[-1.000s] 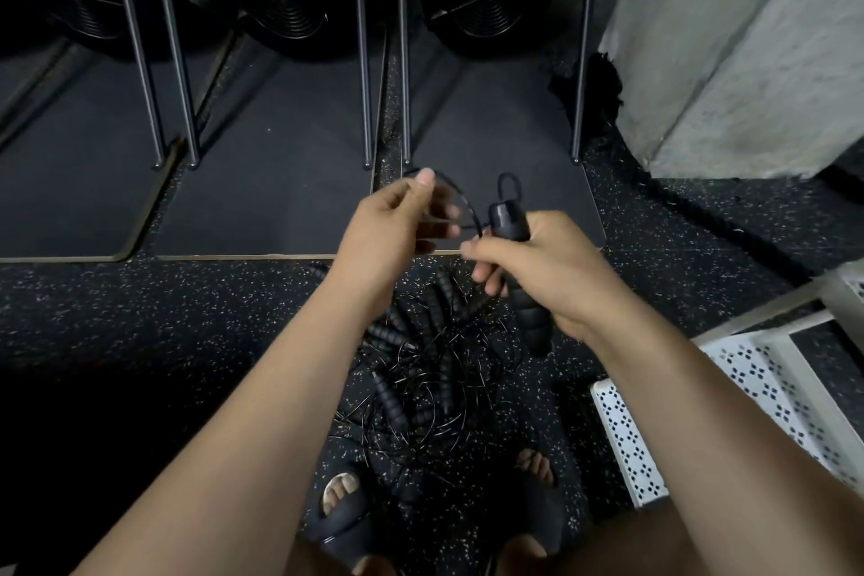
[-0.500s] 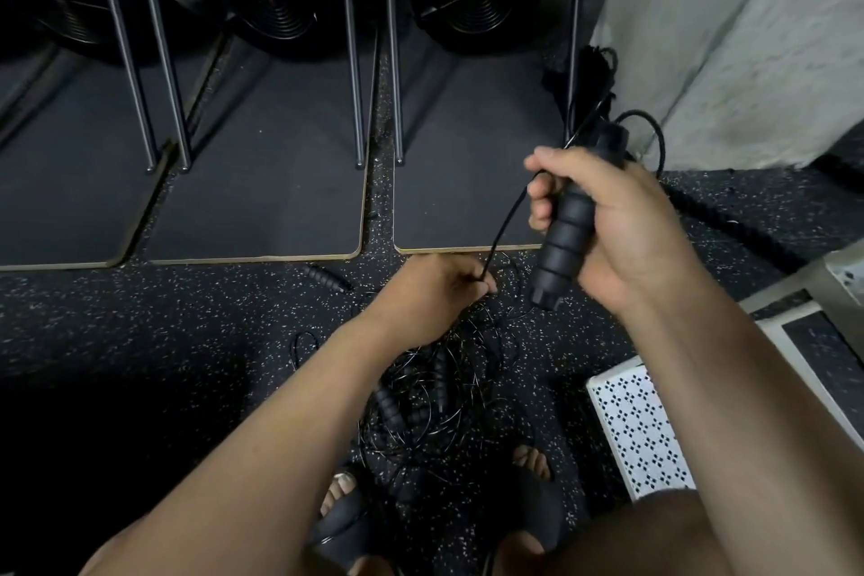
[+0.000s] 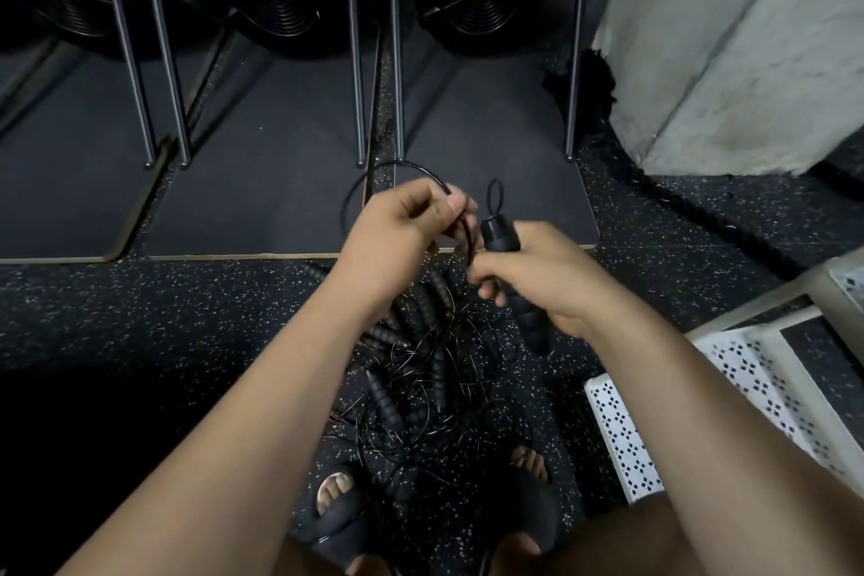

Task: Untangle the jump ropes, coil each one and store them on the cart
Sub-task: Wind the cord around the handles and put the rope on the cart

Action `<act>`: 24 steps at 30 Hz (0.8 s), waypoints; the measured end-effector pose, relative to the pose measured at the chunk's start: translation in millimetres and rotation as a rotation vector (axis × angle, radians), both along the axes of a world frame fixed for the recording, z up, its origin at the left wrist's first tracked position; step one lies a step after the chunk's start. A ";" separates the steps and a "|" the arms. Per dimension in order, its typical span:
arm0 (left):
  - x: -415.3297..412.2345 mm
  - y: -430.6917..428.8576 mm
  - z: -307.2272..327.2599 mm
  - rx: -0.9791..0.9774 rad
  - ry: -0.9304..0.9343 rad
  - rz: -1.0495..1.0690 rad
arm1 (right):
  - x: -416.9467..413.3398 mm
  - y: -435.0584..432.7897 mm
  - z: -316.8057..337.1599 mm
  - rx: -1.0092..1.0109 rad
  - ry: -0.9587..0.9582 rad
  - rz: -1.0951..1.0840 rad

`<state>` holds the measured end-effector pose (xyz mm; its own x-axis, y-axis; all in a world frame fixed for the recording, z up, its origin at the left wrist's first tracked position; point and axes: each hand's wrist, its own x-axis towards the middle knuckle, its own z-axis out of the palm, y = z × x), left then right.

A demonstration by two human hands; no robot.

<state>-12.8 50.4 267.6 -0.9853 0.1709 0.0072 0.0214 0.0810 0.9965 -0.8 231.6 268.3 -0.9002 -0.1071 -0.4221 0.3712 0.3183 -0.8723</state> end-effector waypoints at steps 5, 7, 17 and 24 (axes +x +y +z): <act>-6.2 -12.2 11.9 0.235 -0.048 0.063 | -2.2 -13.7 -13.4 0.061 -0.003 0.010; -7.7 -16.3 16.2 0.279 -0.060 0.085 | -2.7 -15.7 -16.9 0.081 0.003 0.002; -12.8 -18.3 0.2 0.152 -0.311 0.118 | 4.2 -10.4 18.3 -0.091 0.070 -0.055; 7.0 8.2 -13.6 -0.088 -0.205 -0.282 | 10.5 7.0 55.7 -0.477 0.172 -0.205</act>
